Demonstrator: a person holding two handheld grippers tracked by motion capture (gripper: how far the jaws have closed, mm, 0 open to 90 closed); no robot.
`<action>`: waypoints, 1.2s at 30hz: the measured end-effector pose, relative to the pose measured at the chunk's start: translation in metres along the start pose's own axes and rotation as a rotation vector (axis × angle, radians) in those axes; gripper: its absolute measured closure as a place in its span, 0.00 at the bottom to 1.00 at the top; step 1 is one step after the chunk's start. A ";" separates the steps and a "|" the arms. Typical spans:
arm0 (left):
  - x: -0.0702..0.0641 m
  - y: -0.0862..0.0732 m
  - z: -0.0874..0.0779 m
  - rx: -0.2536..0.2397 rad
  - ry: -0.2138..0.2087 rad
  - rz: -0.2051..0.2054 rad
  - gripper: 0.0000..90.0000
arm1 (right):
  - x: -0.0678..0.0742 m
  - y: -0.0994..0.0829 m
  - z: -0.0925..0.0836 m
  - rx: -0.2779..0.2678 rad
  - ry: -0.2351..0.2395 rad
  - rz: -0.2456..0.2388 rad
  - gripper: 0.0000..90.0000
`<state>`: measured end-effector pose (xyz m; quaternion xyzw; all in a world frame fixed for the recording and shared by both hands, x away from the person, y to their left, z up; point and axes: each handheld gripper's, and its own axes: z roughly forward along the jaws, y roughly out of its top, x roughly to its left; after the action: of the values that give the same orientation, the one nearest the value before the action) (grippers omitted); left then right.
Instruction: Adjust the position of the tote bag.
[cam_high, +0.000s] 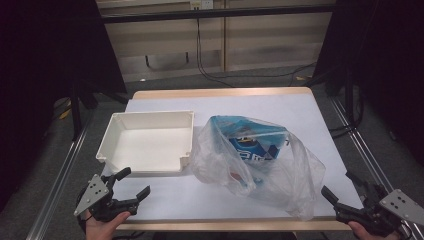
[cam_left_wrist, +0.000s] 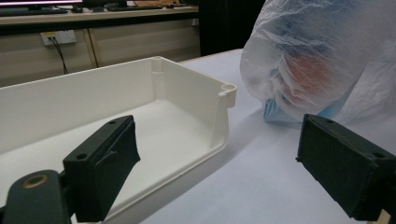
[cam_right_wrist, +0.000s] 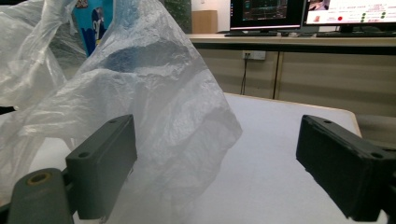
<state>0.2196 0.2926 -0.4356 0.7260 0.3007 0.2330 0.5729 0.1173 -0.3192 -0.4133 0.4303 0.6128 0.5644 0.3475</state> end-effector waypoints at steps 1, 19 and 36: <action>0.000 0.000 0.000 0.000 0.000 0.000 0.12 | 0.000 0.001 0.000 0.001 0.005 -0.003 0.14; -0.009 0.004 0.005 0.035 -0.029 0.004 0.20 | 0.004 0.005 0.001 0.045 0.104 0.010 0.27; -0.025 0.010 0.007 0.048 -0.132 0.021 0.26 | 0.023 0.008 -0.006 0.115 0.207 -0.028 0.40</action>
<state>0.2080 0.2686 -0.4271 0.7565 0.2602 0.1836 0.5712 0.1037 -0.3004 -0.4032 0.3804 0.6825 0.5650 0.2650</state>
